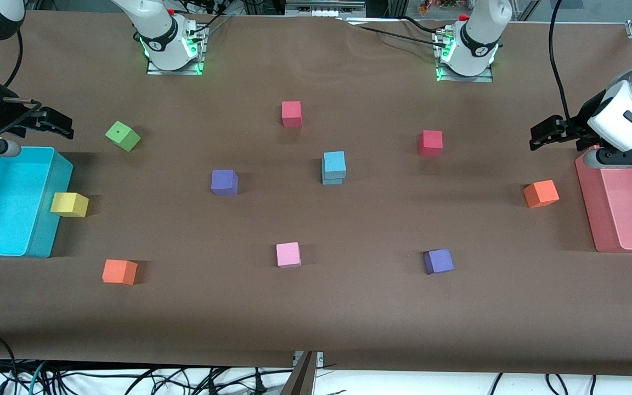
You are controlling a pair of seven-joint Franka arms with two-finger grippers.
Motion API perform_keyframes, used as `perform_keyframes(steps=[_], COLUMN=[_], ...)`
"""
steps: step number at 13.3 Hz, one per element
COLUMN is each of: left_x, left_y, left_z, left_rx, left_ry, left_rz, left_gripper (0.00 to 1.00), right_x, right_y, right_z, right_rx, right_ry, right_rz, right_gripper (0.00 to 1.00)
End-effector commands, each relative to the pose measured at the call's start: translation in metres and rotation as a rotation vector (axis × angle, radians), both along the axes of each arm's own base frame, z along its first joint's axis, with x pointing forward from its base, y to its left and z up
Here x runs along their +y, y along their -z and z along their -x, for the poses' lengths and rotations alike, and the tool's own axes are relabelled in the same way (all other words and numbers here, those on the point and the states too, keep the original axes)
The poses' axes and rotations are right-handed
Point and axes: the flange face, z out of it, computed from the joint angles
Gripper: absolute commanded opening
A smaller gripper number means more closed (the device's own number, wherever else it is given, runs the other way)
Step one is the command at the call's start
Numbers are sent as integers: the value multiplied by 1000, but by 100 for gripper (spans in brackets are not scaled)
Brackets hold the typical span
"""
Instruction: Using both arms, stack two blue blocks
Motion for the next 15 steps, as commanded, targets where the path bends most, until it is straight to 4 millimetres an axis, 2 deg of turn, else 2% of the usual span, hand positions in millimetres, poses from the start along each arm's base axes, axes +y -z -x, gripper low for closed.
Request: perform_keyframes(steps=[1, 4, 7, 15], left_x=[1, 1, 1, 2], left_y=[-5, -6, -6, -6], left_z=[-4, -4, -4, -4], left_rx=[-7, -9, -9, -9], left_ry=[2, 2, 2, 0], left_rz=[-28, -28, -28, -28], left_gripper=[100, 100, 100, 100], right_x=[-16, -16, -20, -11], right_y=[-8, -19, -21, -27], right_z=[16, 23, 24, 12], right_rx=[-6, -20, -20, -103], right_ry=[64, 40, -18, -48], right_rz=[-67, -62, -6, 28], right_gripper=[100, 100, 100, 100])
